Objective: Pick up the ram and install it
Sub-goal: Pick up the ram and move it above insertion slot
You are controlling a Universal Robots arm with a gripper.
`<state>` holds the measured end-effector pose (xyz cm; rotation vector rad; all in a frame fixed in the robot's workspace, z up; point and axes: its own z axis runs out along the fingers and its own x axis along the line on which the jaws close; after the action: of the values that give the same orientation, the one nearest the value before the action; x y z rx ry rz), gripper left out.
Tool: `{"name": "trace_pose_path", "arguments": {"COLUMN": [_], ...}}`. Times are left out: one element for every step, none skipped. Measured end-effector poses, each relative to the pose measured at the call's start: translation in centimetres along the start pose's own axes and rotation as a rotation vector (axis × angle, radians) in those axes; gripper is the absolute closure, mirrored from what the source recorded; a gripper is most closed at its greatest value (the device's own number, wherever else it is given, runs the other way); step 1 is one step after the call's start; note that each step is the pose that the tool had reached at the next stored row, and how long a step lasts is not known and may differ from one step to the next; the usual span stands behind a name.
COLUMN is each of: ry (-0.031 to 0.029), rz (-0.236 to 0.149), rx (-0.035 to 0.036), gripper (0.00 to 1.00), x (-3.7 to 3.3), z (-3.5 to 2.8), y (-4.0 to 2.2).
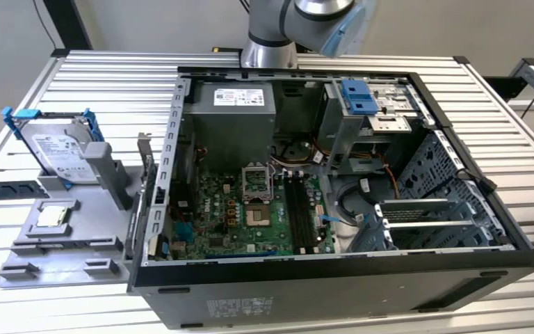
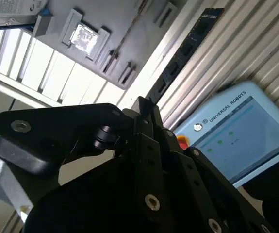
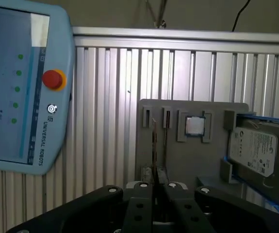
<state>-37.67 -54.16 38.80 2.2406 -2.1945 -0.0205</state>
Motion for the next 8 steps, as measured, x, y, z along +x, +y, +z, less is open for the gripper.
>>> {"name": "trace_pose_path", "arguments": {"ry": [0.0001,0.0000,0.0000,0.0001,0.0000,0.0000,0.0001,0.0004], "rz": [0.000,0.000,0.000,0.000,0.000,0.000,0.000,0.000], "rx": [-0.0001,0.0000,0.0000,-0.0001,0.0000,-0.0001,-0.0001,-0.0016], "gripper": [1.00,1.00,1.00,1.00,1.00,1.00,1.00,1.00], "x": [0.00,-0.01,-0.01,-0.01,-0.01,-0.01,-0.02,-0.01], "z": [-0.45,-0.90,-1.38,-1.81,-2.26,-2.72,-3.19,-3.47], "y": [0.01,0.01,0.02,0.02,0.03,0.04,0.04,0.05]}}
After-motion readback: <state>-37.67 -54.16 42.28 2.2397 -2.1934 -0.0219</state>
